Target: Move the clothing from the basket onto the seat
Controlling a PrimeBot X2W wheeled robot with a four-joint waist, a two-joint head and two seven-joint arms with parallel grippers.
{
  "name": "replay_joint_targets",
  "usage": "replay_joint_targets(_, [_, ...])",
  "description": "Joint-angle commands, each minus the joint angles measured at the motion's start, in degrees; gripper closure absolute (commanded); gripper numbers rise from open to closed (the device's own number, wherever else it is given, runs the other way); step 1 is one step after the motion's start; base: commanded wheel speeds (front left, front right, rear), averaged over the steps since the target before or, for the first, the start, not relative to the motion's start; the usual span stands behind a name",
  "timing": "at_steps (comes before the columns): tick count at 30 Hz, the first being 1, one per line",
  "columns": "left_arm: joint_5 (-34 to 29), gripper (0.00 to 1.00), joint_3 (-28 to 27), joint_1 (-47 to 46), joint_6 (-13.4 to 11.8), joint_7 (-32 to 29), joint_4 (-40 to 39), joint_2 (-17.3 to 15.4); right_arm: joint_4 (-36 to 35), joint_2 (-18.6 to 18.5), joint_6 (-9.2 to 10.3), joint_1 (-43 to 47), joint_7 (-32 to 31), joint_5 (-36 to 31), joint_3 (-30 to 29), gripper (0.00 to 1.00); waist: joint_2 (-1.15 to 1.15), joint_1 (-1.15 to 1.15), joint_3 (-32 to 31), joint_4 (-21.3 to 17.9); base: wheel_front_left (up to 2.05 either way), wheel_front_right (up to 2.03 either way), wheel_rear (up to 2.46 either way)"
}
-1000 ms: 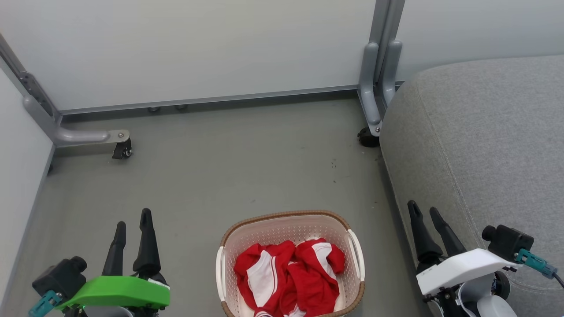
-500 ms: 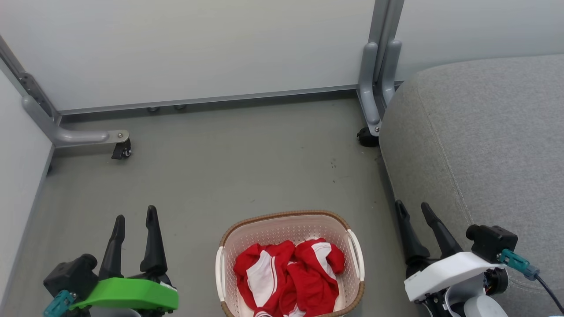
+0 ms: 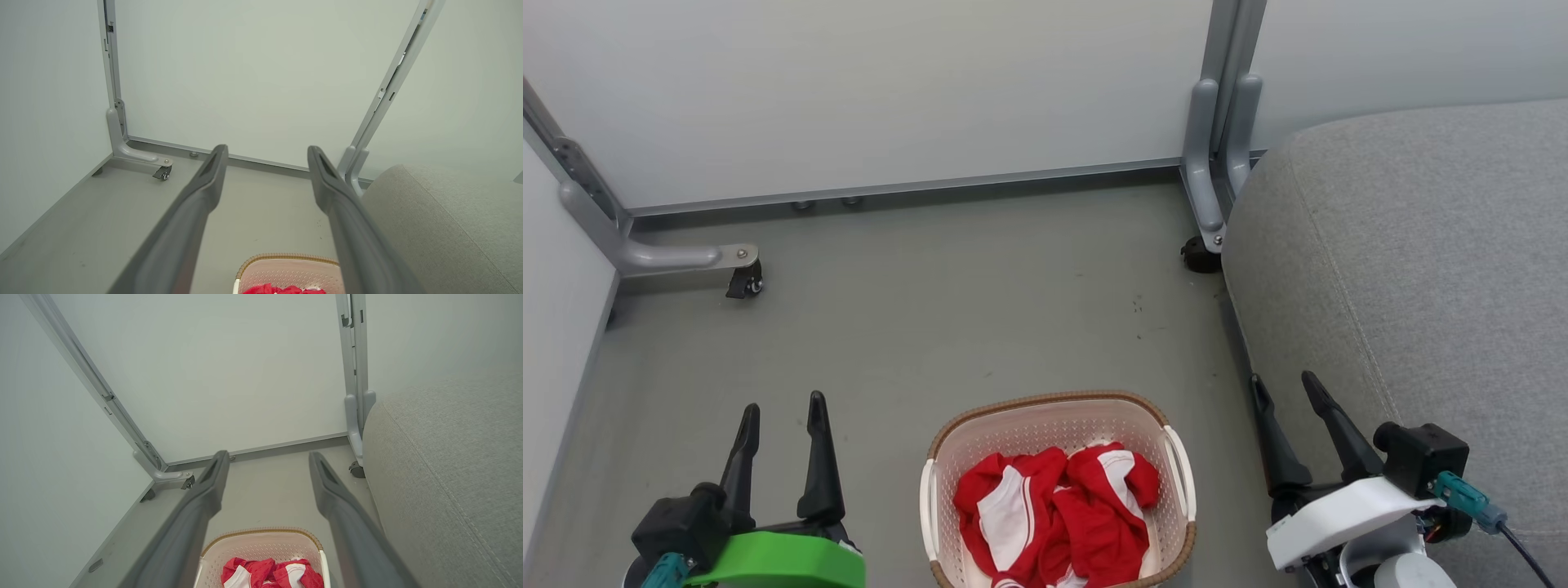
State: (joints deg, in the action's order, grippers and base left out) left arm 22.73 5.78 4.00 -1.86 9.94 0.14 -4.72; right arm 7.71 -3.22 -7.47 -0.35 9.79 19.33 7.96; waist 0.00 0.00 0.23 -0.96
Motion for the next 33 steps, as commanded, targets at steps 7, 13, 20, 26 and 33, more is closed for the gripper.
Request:
replay_joint_targets(7, [-3.3,0.0,-1.5,1.2,1.3,1.3,0.3,0.6,-0.7,0.2,-0.02,1.0,1.5,-2.8,-2.5,0.0,0.0,0.0,-0.3,0.0,0.0,0.0,0.0])
replay_joint_targets(13, [-5.9,0.0,-2.8,2.0,2.2,2.0,-0.1,1.3,-0.7,0.4,-0.02,1.6,2.2,-3.8,-4.0,0.0,0.0,0.0,-0.7,-0.2,0.0,0.0,0.0])
replay_joint_targets(20, [-9.3,0.0,-3.6,2.8,2.9,2.9,-0.7,1.7,-0.9,0.3,-0.03,2.3,3.1,-6.7,-3.5,0.0,0.0,0.0,-1.2,-0.4,0.0,0.0,0.0])
replay_joint_targets(26, [-12.1,0.0,-3.9,3.5,3.3,3.6,-0.9,1.8,-1.2,0.3,-0.03,2.5,3.7,-9.4,-2.7,0.0,0.0,0.0,-1.5,-0.6,0.0,0.0,0.0])
replay_joint_targets(33, [-14.7,0.0,-3.3,3.8,2.8,4.3,-1.4,1.8,-1.6,0.3,-0.03,2.8,4.5,-12.3,-2.1,0.0,0.0,0.0,-1.4,-0.6,0.0,0.0,0.0])
